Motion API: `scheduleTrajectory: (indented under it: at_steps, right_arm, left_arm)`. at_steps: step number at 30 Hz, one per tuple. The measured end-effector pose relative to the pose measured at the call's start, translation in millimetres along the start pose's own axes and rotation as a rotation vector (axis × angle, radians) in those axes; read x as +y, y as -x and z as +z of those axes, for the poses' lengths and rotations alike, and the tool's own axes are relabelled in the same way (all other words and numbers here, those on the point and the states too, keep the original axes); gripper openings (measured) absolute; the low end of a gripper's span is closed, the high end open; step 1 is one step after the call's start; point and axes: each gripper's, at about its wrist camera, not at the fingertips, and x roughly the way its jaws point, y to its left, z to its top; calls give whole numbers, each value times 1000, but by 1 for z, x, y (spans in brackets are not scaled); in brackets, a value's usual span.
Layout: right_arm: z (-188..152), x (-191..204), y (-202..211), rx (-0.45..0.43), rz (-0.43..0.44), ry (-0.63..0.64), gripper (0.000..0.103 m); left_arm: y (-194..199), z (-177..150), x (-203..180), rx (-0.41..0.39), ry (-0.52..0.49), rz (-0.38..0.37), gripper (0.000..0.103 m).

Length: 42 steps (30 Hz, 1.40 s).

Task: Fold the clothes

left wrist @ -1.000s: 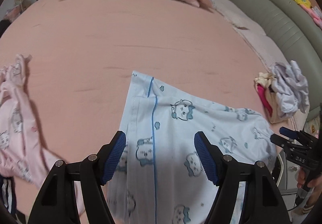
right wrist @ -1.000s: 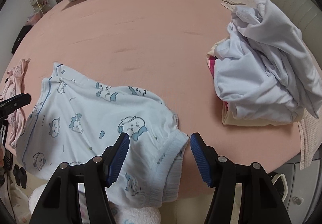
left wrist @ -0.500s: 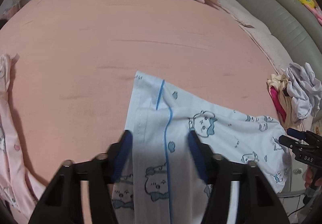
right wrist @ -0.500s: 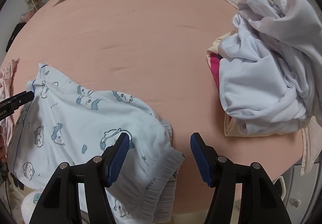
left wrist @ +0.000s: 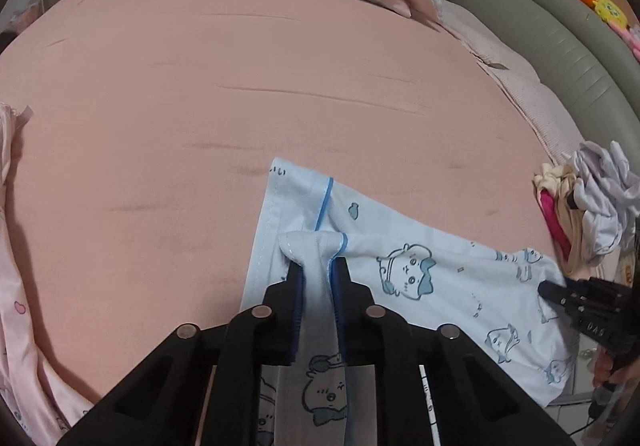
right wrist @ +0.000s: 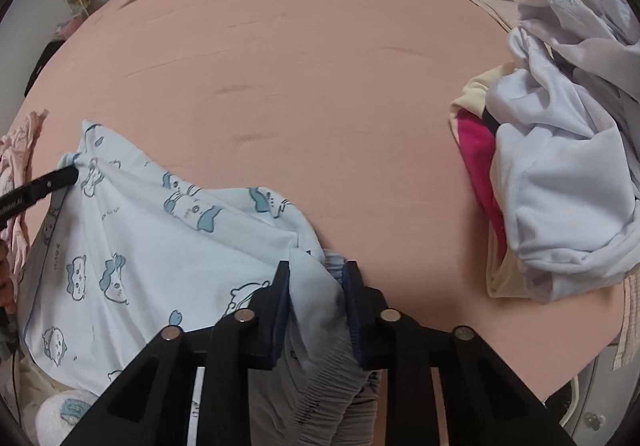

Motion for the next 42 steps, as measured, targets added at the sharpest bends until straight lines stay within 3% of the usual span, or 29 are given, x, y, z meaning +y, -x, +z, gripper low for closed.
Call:
scheduleTrajectory:
  at_steps: [19,31,35,36,38,39,40,42]
  right_arm:
    - [1,-23,10,-20,50,-71,21]
    - [4,-38,10,-19,71,-132,21]
    - [6,-40,16,-21,22,-107,32]
    - [7,-41,20,-30,13,-103,42]
    - [7,-44,29,-47,19,-102,53]
    - [7,-46,34,-60,27,-105,56]
    - [6,-48,40,-73,35,-109,57]
    - [3,-50,49,-91,39,-102,59]
  left_arm:
    - [30,19,-7,-91,-32,44,8]
    - [38,32,-6,-78,-28,46,8]
    - [49,29,-18,-71,-73,78,8]
    - [52,27,-20,-66,-73,86,9]
    - [58,24,-22,-56,-64,96,18]
    - [60,22,-21,-52,-50,96,37]
    - [62,20,-21,-47,-36,96,64]
    - [69,15,-21,-65,-26,90,78]
